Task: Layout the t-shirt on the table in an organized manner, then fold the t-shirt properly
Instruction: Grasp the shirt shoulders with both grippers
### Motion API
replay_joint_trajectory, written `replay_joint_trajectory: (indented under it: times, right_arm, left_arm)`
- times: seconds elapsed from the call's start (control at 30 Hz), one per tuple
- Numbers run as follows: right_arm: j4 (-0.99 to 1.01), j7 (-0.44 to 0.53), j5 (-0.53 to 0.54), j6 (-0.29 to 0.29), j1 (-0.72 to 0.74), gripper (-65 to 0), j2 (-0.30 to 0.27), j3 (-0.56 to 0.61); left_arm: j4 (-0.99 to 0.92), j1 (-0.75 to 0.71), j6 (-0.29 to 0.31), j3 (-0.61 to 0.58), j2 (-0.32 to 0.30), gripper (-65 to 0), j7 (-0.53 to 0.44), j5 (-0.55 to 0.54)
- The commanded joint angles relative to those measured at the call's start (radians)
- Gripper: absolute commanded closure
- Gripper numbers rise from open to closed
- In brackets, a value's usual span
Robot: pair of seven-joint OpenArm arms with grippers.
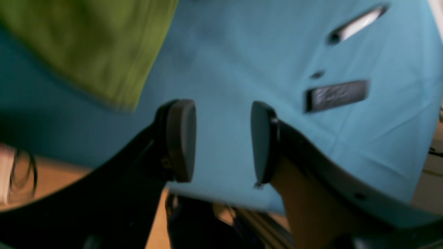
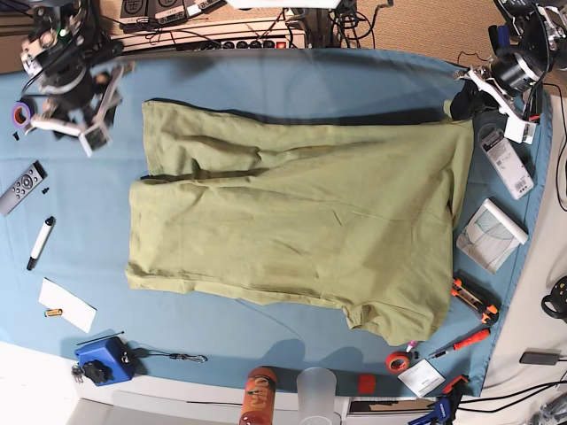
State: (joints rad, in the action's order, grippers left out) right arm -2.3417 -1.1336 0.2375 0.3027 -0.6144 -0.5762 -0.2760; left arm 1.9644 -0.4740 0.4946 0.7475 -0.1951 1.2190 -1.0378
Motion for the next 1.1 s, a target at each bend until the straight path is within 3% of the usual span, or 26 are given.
replay_joint_trajectory:
  times: [0.0,0.1,0.3,0.53,0.73,1.07]
  right_arm:
    - [-0.015,0.013,0.013,-0.005,0.022,-26.0,-0.013,-0.014]
    - [0.085,0.016,0.069,0.009,0.095,-26.0,0.009,-0.014]
    - [0.304,-0.029,0.281,0.095,0.2,-26.0,0.096,-0.029]
    - [0.431,-0.104,0.561,0.24,0.21,-26.0,0.188,-0.197]
    - [0.56,-0.136,0.654,0.307,0.21,-26.0,0.202,-0.208]
    - [0.604,-0.11,0.611,0.307,0.213,-26.0,0.203,-0.208]
  left_arm:
    - [0.017,-0.006,0.003,0.005,-0.013,0.0,-0.014,-0.021]
    - [0.017,-0.006,0.004,0.005,-0.014,0.0,-0.014,-0.021]
    - [0.017,-0.006,0.004,0.005,-0.013,0.0,-0.014,-0.022]
    - [0.017,-0.005,0.004,0.005,-0.013,0.0,-0.015,-0.022]
    - [0.017,-0.006,0.003,0.005,-0.013,0.0,-0.015,-0.022]
    - [0.017,-0.005,0.004,0.005,-0.013,0.0,-0.015,-0.022]
